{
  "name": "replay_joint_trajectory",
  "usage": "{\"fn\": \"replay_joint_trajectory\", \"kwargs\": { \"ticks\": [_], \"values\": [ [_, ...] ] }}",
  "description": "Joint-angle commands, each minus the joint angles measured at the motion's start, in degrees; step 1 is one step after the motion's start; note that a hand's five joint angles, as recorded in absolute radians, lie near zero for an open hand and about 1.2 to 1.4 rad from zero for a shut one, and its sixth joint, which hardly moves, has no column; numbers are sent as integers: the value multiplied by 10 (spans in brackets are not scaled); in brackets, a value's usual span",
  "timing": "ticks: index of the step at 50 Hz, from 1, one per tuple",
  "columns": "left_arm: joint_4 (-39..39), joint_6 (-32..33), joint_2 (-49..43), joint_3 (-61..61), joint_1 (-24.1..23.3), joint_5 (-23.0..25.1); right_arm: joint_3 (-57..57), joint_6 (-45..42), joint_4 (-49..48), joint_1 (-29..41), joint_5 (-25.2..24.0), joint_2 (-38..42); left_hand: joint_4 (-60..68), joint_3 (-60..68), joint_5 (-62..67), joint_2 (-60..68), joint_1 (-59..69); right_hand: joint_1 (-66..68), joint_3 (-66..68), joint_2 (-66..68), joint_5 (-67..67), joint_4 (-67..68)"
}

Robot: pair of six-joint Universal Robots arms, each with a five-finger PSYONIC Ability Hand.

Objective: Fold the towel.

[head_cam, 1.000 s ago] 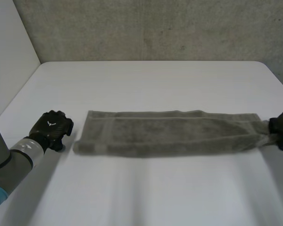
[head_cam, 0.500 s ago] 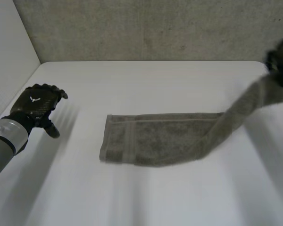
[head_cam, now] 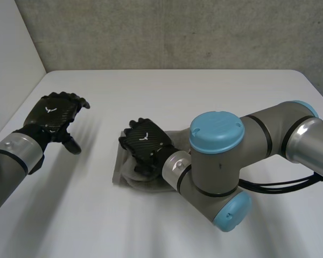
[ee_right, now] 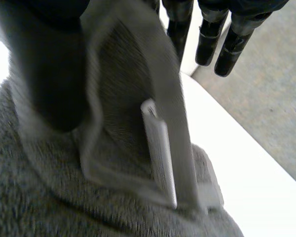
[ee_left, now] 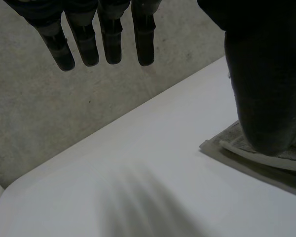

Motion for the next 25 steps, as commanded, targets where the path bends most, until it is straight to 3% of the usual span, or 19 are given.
{"fn": "replay_joint_trajectory", "kwargs": {
  "ticks": [1, 8, 16, 25],
  "values": [
    [2, -12, -9, 17, -25, 0, 38, 35, 3, -17, 30, -72, -34, -30, -13, -34, -43, -205, -25, -209, -188, -44],
    [2, -57, -9, 40, -64, 0, 109, 93, 10, -82, 28, -170, -34, -30, -12, -32, -42, -205, -25, -209, -188, -44],
    [-5, -138, -11, 55, -154, 2, 237, 91, 10, -155, 29, -245, -34, -30, -2, -22, -32, -205, -25, -209, -188, -44],
    [-1, -138, -48, 45, -235, -2, 370, 73, -15, -221, -14, -276, -34, -30, 7, -14, -23, -205, -25, -209, -188, -44]
  ]
}}
